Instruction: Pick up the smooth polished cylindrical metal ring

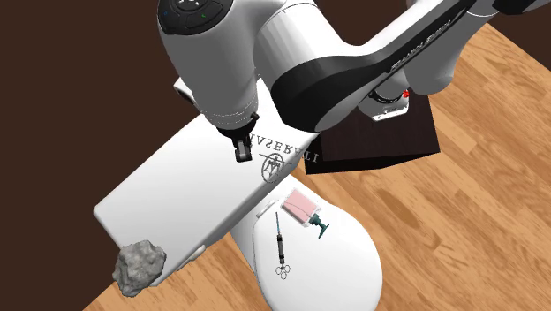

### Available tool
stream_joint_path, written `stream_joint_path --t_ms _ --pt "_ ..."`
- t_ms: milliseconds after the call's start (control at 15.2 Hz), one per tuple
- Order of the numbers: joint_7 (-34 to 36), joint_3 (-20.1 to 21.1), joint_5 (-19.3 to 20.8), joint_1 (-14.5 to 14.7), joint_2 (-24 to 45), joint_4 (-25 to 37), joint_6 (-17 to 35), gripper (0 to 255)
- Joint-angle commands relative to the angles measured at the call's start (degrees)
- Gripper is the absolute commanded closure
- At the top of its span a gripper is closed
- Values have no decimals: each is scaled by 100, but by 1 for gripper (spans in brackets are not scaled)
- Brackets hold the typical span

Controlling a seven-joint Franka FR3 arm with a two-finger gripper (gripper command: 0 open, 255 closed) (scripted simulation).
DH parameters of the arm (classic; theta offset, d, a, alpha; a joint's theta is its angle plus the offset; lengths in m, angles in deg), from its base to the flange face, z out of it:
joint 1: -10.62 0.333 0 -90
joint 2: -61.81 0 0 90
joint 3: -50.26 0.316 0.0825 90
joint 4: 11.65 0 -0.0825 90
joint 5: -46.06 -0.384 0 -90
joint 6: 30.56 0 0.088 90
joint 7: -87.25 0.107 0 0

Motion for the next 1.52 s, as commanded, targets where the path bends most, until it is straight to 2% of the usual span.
stream_joint_path --t_ms 0,330,1320,1452 --pt "0 3 -2 2 4 -6 -1 255" --pt "1 3 0 2 10 -1 -1 255" --pt "160 30 108 40 323 1549 -1243 255" --pt "162 30 109 41 328 1567 -1257 255"
